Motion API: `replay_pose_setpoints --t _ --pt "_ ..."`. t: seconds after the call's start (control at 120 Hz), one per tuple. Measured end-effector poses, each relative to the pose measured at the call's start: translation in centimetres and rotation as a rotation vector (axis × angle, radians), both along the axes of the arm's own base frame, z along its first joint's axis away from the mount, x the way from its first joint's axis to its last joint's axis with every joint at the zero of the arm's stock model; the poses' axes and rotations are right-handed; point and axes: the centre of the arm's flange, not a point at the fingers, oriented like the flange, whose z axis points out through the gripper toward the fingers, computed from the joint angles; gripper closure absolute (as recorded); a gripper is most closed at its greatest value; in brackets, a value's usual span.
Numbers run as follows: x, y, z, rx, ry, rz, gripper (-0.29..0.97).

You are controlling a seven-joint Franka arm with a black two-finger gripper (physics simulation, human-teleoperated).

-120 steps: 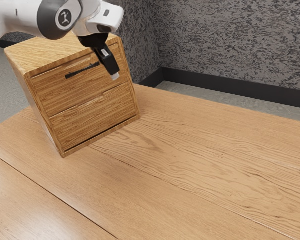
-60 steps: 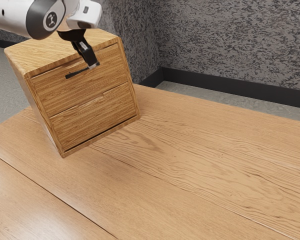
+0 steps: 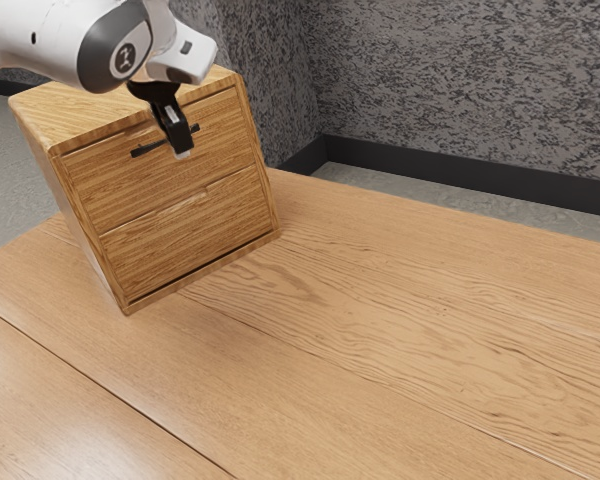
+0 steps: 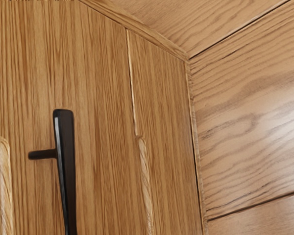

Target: Pull the drawer handle with one arm to open the drawer

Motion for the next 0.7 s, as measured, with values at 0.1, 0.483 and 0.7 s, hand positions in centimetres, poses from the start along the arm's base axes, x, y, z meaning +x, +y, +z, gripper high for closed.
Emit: replay_pose_setpoints --t 0.1,0.483,0.7 --pt "0.7 0.1 -0.8 0.001 0.004 -0.015 0.06" --pt "1.4 1.4 -1.9 0.014 -0.003 -0.029 0.11" --pt "1.1 2.6 -2.1 0.014 0.008 0.006 0.13"
